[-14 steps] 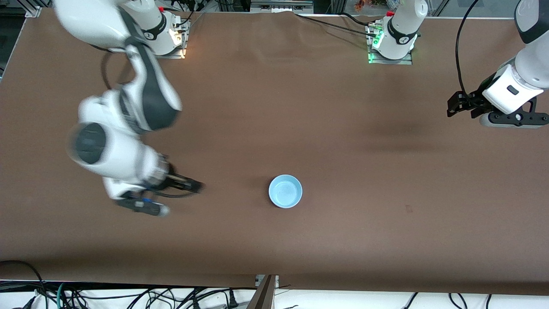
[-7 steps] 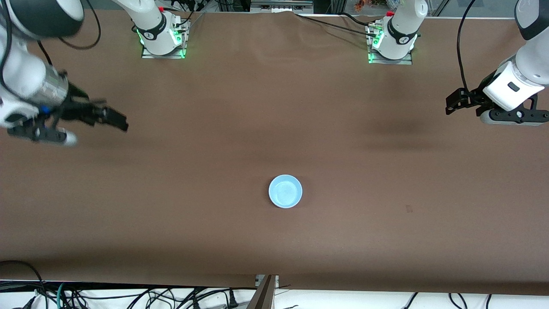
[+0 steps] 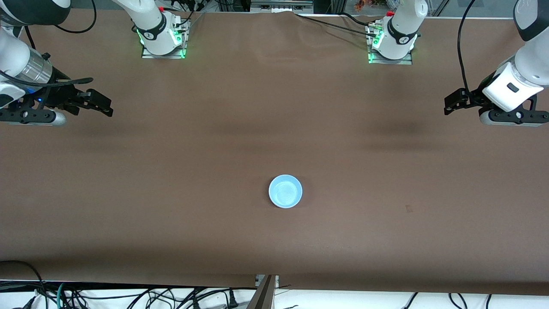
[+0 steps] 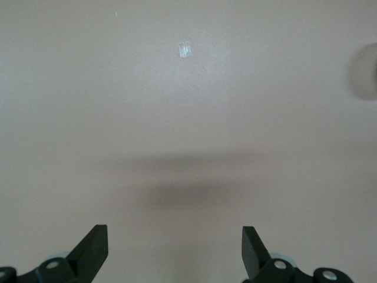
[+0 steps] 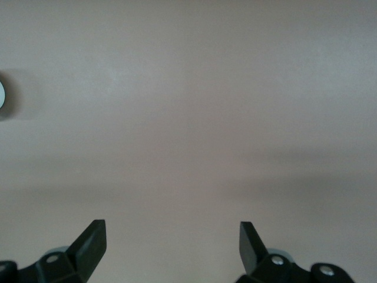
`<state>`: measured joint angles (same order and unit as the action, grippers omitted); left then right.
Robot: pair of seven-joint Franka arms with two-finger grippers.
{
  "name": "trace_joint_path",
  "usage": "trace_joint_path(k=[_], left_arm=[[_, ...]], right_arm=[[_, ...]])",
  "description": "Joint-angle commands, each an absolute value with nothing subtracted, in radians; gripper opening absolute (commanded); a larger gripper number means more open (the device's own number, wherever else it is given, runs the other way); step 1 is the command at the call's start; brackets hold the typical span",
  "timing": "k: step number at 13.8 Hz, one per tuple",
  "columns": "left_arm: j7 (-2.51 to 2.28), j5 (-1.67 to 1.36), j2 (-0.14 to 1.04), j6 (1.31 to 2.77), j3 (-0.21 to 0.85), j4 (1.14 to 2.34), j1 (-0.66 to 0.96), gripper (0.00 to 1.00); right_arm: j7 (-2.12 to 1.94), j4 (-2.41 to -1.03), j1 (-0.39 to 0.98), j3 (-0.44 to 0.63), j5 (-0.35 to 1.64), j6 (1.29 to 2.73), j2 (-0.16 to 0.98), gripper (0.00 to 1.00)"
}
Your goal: Stack pink and blue bowls on white bowl
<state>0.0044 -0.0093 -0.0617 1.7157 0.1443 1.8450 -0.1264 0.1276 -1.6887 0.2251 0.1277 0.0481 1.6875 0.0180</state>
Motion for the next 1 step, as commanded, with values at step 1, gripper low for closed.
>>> trace_joint_path(k=[1], left_arm=[[0.025, 0.012, -0.091, 1.733, 0.149, 1.875, -0.133, 1.0]], right_arm=[[0.091, -1.664, 0.232, 0.13, 0.032, 1.684, 0.026, 1.0]])
